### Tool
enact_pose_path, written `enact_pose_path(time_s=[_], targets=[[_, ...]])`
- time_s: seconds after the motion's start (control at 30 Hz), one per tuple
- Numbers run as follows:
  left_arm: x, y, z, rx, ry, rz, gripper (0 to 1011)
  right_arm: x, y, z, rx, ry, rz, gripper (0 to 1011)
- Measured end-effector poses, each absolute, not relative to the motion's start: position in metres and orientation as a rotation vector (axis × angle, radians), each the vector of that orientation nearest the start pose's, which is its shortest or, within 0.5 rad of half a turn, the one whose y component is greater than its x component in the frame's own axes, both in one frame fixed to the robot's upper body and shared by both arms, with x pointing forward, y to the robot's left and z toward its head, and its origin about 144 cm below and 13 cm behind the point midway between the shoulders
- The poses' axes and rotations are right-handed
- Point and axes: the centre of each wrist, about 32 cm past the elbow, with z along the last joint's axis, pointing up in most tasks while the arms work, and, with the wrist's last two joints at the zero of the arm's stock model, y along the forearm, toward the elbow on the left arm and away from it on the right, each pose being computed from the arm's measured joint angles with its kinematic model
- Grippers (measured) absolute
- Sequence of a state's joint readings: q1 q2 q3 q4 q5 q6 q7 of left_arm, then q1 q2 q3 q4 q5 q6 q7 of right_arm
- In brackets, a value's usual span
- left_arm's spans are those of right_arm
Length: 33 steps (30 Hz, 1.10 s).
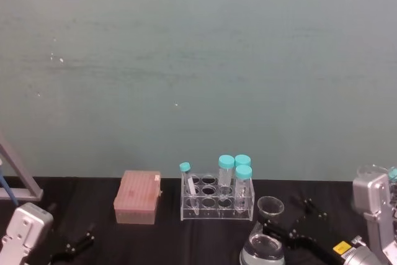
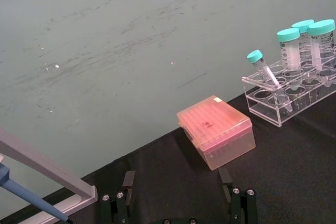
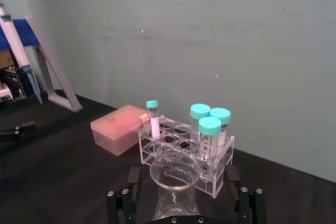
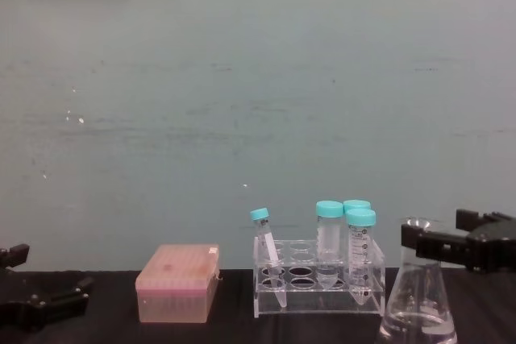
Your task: Pick up the beaker with the right gripper, shake it three times, and then put it down.
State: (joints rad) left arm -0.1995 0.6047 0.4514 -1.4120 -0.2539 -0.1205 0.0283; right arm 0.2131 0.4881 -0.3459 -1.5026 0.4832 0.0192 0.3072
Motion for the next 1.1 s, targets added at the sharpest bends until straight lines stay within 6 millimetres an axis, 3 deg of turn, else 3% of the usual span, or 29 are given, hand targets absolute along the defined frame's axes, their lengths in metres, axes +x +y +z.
enact_pose_path(time_s=[1.1], targets=[[0.489, 0.31, 1.14, 0.305, -0.285, 1.248, 1000, 0.525, -0.272, 1.157, -0.104, 0.023, -0.978, 1000]])
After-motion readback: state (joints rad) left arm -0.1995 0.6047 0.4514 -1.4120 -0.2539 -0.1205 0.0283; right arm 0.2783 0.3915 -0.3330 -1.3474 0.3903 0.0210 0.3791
